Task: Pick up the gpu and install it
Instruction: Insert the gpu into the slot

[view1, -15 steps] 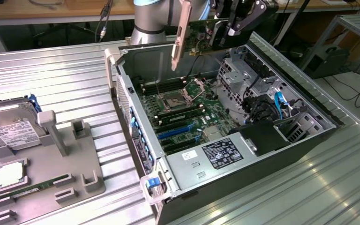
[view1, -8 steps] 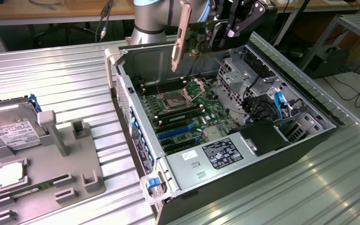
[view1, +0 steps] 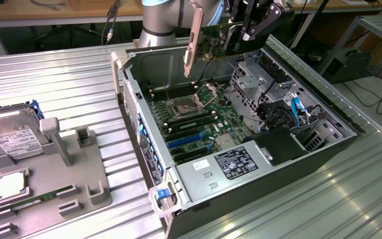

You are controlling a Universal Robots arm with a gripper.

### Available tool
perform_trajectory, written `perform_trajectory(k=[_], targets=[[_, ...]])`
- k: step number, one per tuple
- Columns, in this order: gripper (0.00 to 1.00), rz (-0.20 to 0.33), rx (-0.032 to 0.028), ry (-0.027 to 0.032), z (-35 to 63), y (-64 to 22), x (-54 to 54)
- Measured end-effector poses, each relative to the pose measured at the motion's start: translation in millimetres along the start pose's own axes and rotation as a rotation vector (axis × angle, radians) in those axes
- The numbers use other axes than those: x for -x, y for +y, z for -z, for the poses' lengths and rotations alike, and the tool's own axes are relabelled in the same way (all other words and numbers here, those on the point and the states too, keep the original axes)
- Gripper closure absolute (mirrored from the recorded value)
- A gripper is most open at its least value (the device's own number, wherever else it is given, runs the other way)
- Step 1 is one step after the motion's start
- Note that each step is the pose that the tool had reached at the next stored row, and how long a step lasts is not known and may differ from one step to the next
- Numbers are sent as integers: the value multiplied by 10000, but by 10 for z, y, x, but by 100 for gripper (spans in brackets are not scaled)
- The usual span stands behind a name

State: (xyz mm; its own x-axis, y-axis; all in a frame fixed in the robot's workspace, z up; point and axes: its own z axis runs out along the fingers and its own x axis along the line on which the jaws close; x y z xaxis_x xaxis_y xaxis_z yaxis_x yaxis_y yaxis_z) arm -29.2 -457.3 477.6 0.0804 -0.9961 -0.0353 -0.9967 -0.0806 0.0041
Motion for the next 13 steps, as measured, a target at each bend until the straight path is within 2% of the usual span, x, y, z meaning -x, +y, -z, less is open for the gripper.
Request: perform_trajectory(k=[3, 8, 13], targets=[[72, -206, -61, 2, -10, -3, 0], [72, -754, -91, 3, -33, -4, -1], [72, -907, -123, 4, -86, -6, -3]])
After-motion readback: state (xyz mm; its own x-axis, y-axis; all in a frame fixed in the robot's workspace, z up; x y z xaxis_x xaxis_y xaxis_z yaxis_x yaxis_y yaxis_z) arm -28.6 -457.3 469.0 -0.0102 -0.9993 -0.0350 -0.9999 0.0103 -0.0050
